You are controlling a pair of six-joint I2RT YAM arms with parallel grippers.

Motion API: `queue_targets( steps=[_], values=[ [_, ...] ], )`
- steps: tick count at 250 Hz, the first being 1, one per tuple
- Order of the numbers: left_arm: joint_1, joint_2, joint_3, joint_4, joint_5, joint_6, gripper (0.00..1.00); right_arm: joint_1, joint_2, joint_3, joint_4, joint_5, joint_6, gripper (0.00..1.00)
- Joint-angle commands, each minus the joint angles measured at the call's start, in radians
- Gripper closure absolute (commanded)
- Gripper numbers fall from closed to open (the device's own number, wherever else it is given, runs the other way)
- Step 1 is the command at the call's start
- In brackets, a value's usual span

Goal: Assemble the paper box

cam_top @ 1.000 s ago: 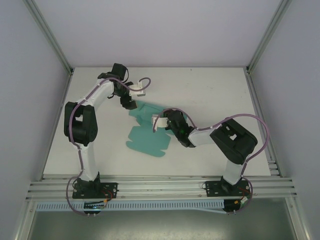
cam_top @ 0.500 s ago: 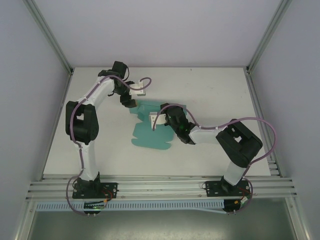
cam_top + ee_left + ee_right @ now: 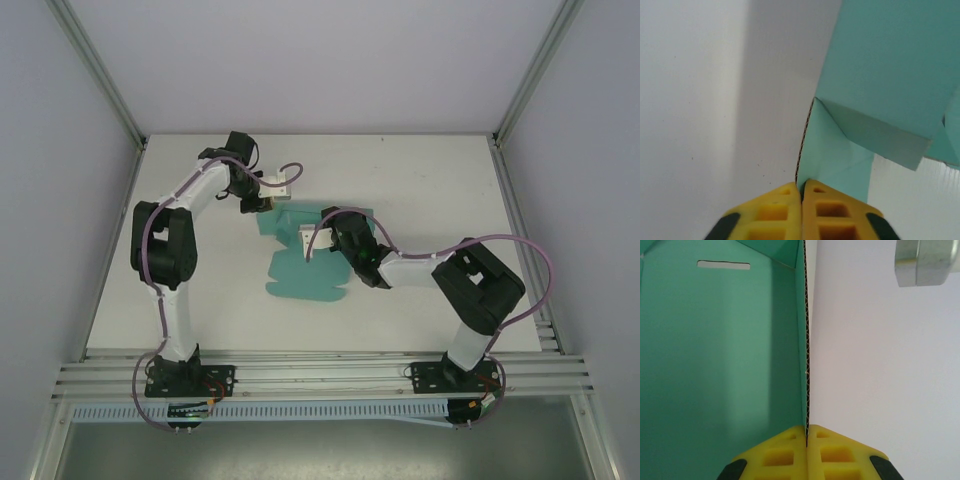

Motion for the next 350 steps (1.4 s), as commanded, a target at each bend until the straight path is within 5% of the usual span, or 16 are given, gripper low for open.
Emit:
queue_targets(
  steps=[1, 57, 118, 178, 223, 319, 350],
  values=[
    [-0.001, -0.022, -0.044, -0.027, -0.035, -0.071, 0.99, 0.002, 0.008, 0.004, 0.059, 0.053, -0.036, 1.00],
    [-0.008, -0.100, -0.089, -0.024, -0.007, -0.185, 1.00, 0.002, 0.009, -0.013, 0.128, 0.105, -0.003, 1.00],
    [-0.054, -0.099, 0.008, -0.019, 0.025, -0.595, 1.00, 0.044, 0.098, 0.012, 0.270, 0.211, 0.017, 1.00],
    [-0.183, -0.253, -0.199, 0.149, -0.050, -0.879, 1.00, 0.044, 0.169, 0.025, 0.332, 0.290, 0.124, 1.00],
    [-0.194, -0.289, -0.281, 0.202, -0.083, -1.160, 1.00, 0.064, 0.178, -0.007, 0.346, 0.306, 0.175, 1.00],
    [-0.196, -0.314, -0.518, 0.459, 0.103, -1.450, 1.00, 0.074, 0.192, -0.083, 0.385, 0.347, 0.218, 1.00],
    [-0.196, -0.323, -0.555, 0.494, 0.134, -1.518, 0.91, 0.078, 0.198, -0.104, 0.406, 0.356, 0.209, 1.00]
  ],
)
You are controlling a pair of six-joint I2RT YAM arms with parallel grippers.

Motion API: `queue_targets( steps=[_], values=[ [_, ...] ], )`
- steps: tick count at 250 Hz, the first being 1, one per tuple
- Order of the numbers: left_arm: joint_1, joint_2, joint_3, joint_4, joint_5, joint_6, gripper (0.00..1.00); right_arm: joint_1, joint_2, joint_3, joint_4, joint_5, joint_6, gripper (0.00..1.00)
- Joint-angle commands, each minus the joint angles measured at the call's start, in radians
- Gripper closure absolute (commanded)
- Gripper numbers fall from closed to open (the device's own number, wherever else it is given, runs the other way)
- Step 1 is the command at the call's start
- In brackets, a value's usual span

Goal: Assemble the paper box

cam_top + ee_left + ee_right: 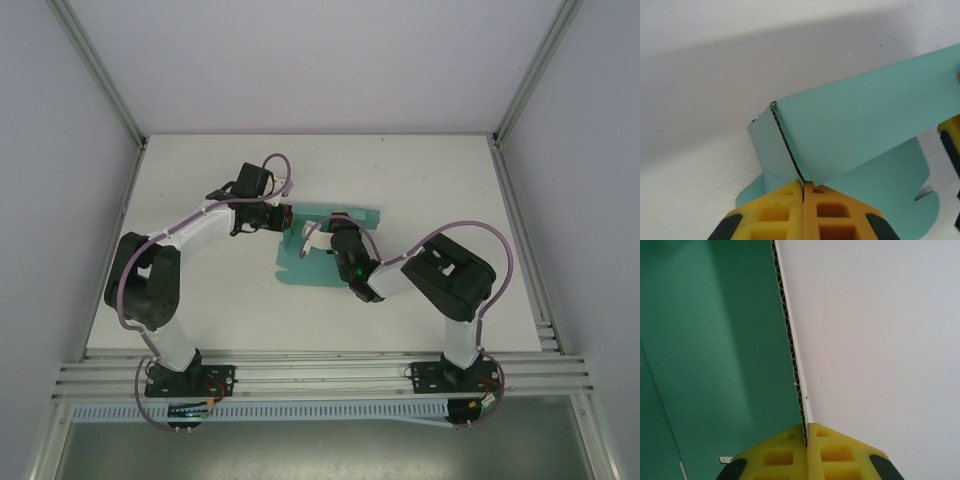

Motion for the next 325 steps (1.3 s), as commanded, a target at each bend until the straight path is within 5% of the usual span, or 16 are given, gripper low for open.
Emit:
queue_targets(
  steps=[1, 113, 163, 221, 284, 325],
  values=[
    [-0.024, -0.005, -0.055, 0.013, 0.141, -0.123, 0.90, 0.016, 0.030, -0.025, 0.043, 0.012, 0.032, 1.00],
    [0.053, -0.168, -0.104, -0.040, 0.011, -0.145, 0.41, -0.019, -0.010, -0.126, 0.082, -0.087, 0.006, 1.00],
    [0.152, -0.249, -0.121, -0.033, -0.074, -0.148, 0.02, -0.031, -0.021, -0.145, 0.096, -0.126, -0.007, 1.00],
    [0.288, -0.099, -0.077, -0.038, -0.150, -0.129, 0.02, -0.033, -0.030, -0.144, 0.082, -0.136, -0.002, 1.00],
    [0.222, 0.028, -0.110, 0.048, 0.125, 0.067, 0.43, -0.035, -0.030, -0.129, 0.042, -0.108, 0.028, 1.00],
    [0.152, 0.003, -0.176, 0.127, 0.239, 0.132, 0.55, -0.037, -0.027, -0.112, 0.010, -0.088, 0.048, 1.00]
  ],
)
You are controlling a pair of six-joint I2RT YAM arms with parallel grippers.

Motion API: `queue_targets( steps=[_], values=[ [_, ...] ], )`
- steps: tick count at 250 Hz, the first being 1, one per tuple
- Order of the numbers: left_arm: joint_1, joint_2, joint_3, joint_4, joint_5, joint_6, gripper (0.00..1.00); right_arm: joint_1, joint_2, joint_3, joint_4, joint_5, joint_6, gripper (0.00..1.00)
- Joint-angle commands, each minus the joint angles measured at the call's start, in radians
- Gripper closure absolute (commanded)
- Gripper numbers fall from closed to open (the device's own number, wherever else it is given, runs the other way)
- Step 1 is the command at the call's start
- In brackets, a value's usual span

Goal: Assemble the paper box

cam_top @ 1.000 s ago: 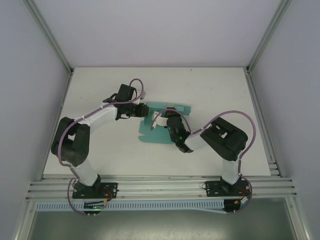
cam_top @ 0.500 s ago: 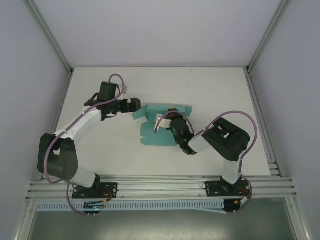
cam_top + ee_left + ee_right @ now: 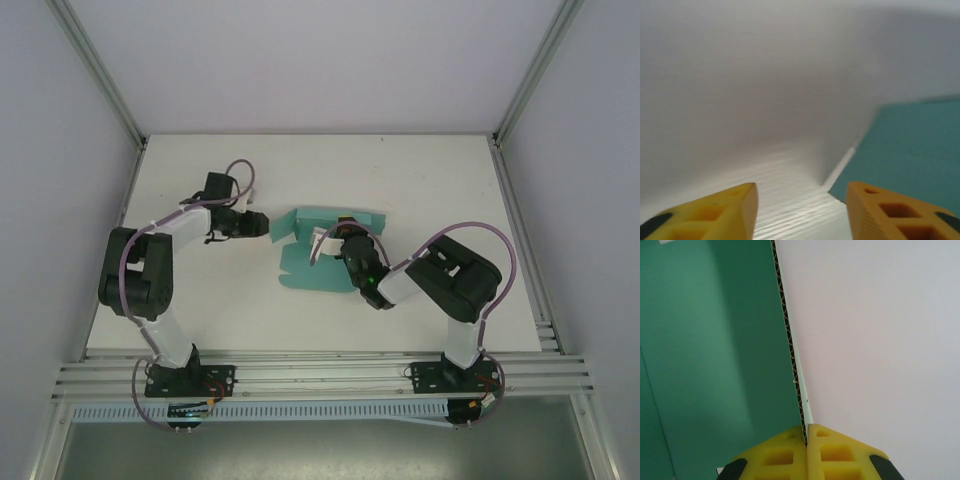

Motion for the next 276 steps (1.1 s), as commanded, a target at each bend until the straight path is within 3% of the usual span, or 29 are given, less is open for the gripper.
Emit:
queue_targets(
  steps=[1, 74, 124, 199, 276],
  values=[
    [-0.043, -0.031, -0.048, 0.085, 0.154, 0.088, 0.55, -0.002, 0.002, 0.003, -0.110, 0.004, 0.058, 1.00],
    [-0.104, -0.015, -0.097, 0.209, 0.219, 0.110, 0.55, -0.004, -0.007, 0.011, -0.145, -0.004, 0.066, 1.00],
    [-0.143, 0.018, -0.132, 0.429, 0.207, 0.075, 0.52, -0.005, -0.027, 0.011, -0.213, -0.031, 0.085, 1.00],
    [-0.184, 0.085, -0.127, 0.523, 0.232, 0.106, 0.39, -0.022, -0.032, 0.033, -0.302, -0.080, 0.127, 1.00],
    [-0.191, -0.035, -0.298, 0.602, 0.094, 0.014, 0.52, -0.055, -0.050, -0.020, -0.205, -0.108, 0.091, 1.00]
  ],
)
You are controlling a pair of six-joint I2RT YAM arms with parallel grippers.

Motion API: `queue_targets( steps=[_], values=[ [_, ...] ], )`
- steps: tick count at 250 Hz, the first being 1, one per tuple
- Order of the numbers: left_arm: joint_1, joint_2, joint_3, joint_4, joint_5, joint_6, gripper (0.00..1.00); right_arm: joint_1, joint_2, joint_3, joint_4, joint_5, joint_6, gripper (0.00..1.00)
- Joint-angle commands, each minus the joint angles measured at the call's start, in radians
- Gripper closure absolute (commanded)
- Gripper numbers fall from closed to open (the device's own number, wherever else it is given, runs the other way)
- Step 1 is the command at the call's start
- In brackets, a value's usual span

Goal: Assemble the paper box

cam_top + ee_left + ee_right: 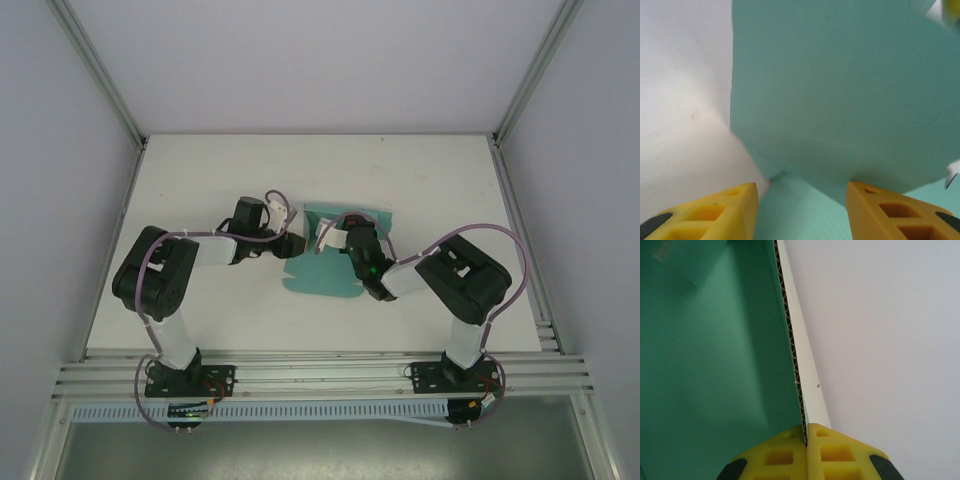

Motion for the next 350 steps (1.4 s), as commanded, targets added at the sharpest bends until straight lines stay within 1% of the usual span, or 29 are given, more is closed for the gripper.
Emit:
queue_targets(
  steps=[1, 15, 29, 35, 65, 89, 105, 117, 134, 167, 193, 212, 238, 260, 273, 280, 297, 317, 341, 350],
  values=[
    [-0.013, -0.065, -0.037, 0.029, -0.062, -0.034, 0.52, 0.000, -0.005, -0.056, -0.043, -0.081, 0.000, 1.00],
    [-0.011, -0.080, -0.043, 0.014, -0.126, -0.049, 0.55, 0.002, -0.024, -0.076, -0.007, -0.093, -0.020, 1.00],
    [-0.006, -0.080, -0.052, 0.012, -0.165, -0.064, 0.57, 0.003, -0.049, -0.086, -0.001, -0.105, -0.031, 1.00],
    [-0.001, -0.106, -0.053, 0.013, -0.171, -0.071, 0.58, 0.004, -0.062, -0.088, -0.005, -0.114, -0.037, 1.00],
    [0.029, -0.128, -0.063, 0.010, -0.174, -0.076, 0.60, -0.006, -0.107, -0.070, -0.041, -0.153, -0.048, 1.00],
    [0.053, -0.157, -0.071, -0.015, -0.188, -0.051, 0.58, -0.025, -0.115, -0.043, -0.063, -0.189, -0.064, 1.00],
    [0.062, -0.182, -0.091, -0.005, -0.160, -0.030, 0.52, -0.040, -0.105, -0.012, -0.075, -0.191, -0.063, 1.00],
    [0.063, -0.200, -0.106, 0.001, -0.135, -0.018, 0.46, -0.050, -0.089, 0.005, -0.066, -0.202, -0.058, 1.00],
    [0.063, -0.223, -0.126, 0.012, -0.101, -0.009, 0.44, -0.064, -0.064, 0.024, -0.060, -0.218, -0.066, 1.00],
    [0.063, -0.262, -0.172, 0.027, -0.054, -0.011, 0.42, -0.083, -0.013, 0.038, -0.027, -0.232, -0.093, 1.00],
    [0.063, -0.257, -0.176, 0.069, -0.081, -0.018, 0.39, -0.088, -0.008, 0.040, -0.040, -0.250, -0.082, 1.00],
    [0.064, -0.214, -0.127, 0.063, -0.086, 0.003, 0.39, -0.084, -0.013, 0.039, -0.056, -0.262, -0.070, 1.00],
    [0.065, -0.144, -0.032, -0.031, -0.097, 0.011, 0.48, -0.079, -0.010, 0.035, -0.052, -0.256, -0.071, 1.00],
    [0.065, -0.163, -0.050, -0.009, -0.094, -0.006, 0.46, -0.080, -0.008, 0.029, -0.049, -0.248, -0.072, 1.00],
    [0.065, -0.198, -0.074, -0.001, -0.142, -0.016, 0.45, -0.079, -0.007, 0.025, -0.048, -0.243, -0.071, 1.00],
    [0.065, -0.216, -0.084, -0.008, -0.188, -0.022, 0.47, -0.079, -0.007, 0.023, -0.045, -0.240, -0.071, 1.00],
    [0.065, -0.243, -0.073, -0.059, -0.257, -0.016, 0.60, -0.078, -0.008, 0.018, -0.040, -0.237, -0.072, 1.00],
    [0.065, -0.238, -0.049, -0.099, -0.266, -0.006, 0.68, -0.073, -0.012, 0.019, -0.043, -0.231, -0.070, 1.00],
    [0.056, -0.190, 0.000, -0.129, -0.260, -0.013, 0.81, -0.064, -0.007, 0.024, -0.042, -0.221, -0.069, 1.00],
    [0.043, -0.171, 0.019, -0.142, -0.277, -0.013, 0.85, -0.062, -0.003, 0.028, -0.041, -0.212, -0.069, 1.00]
  ],
)
